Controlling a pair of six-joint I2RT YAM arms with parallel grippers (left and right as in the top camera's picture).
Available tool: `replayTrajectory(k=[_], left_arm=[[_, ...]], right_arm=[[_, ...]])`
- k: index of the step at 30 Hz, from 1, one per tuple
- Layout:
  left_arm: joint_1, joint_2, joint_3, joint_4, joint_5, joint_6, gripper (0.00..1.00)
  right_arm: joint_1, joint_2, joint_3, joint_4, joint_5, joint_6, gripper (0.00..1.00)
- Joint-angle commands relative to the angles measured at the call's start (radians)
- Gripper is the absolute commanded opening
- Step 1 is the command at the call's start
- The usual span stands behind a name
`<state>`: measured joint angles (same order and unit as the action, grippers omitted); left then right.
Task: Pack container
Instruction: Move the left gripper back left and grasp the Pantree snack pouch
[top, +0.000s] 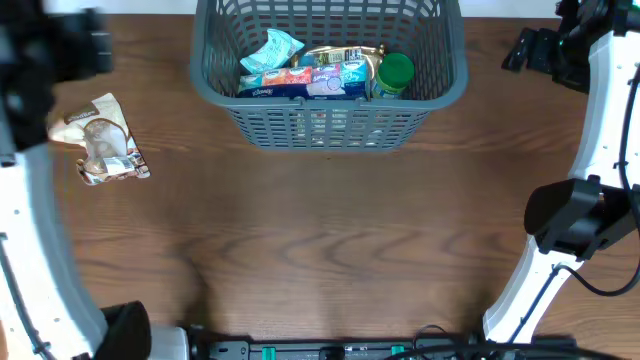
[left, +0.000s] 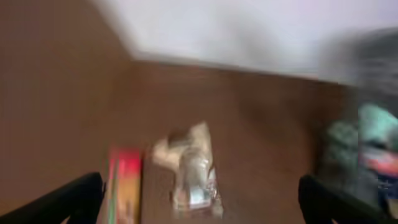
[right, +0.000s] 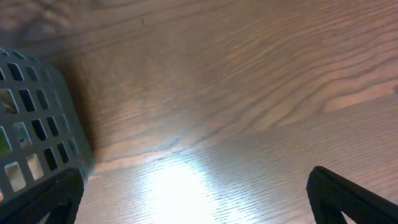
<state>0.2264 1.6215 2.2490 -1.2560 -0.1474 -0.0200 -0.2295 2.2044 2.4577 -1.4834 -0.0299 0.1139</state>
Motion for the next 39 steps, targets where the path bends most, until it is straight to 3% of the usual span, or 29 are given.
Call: replayTrajectory(k=[1,10,24,39], left_arm=[[0.113,0.038,-0.008,-0.044,-0.023,-0.341,0.98],[0.198,0.317,-0.026,-0.041,-0.022,-0.13,0.98],[0.201,0.723,-0.026,-0.005,0.012,-0.101,0.99],[0.201,0.844,-0.095,0.061,0.061,-0.062,0.99]], right_arm=[[0.002,0.003,-0.001,0.002,0.0,-0.018,0.99],[0.002,0.003,-0.001,0.003,0.0,-0.018,0.99],[0.002,0.003,0.0,0.018,0.0,-0.018,0.99],[0.002,0.003,0.0,0.024,0.0,-0.014,0.99]])
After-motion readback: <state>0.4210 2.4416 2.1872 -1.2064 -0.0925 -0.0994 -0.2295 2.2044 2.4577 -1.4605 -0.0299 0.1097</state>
